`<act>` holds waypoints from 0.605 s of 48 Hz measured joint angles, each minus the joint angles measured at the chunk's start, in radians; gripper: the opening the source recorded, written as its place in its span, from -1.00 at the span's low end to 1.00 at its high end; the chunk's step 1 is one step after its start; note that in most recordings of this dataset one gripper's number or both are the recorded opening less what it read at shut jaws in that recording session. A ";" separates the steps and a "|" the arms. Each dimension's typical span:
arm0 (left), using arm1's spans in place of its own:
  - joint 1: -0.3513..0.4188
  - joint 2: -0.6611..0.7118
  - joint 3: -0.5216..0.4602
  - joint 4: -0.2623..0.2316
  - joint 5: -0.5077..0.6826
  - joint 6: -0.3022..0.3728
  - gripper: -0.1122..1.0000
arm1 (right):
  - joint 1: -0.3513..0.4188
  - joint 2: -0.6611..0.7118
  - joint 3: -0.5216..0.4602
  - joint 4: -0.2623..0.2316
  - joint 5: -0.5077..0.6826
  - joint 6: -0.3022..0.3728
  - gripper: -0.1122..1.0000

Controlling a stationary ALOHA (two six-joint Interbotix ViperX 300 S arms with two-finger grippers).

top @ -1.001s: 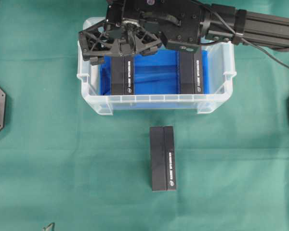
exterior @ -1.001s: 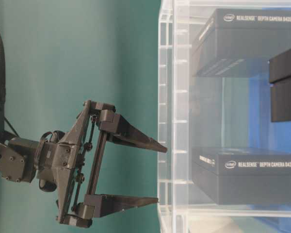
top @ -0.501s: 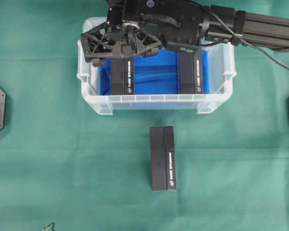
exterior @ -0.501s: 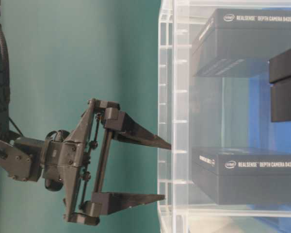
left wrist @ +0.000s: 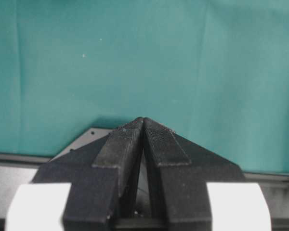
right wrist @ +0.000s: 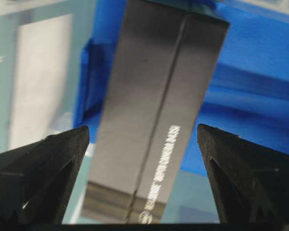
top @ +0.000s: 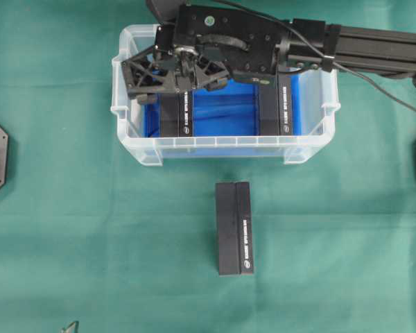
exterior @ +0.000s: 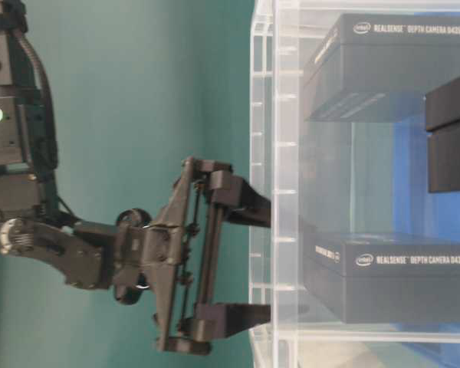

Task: Take the box out of the case with the right arm.
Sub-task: 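Lower the right gripper and close it on the left box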

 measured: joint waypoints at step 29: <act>0.000 0.000 0.000 0.000 0.000 0.000 -0.80 | -0.005 0.025 0.054 0.005 -0.091 0.017 0.88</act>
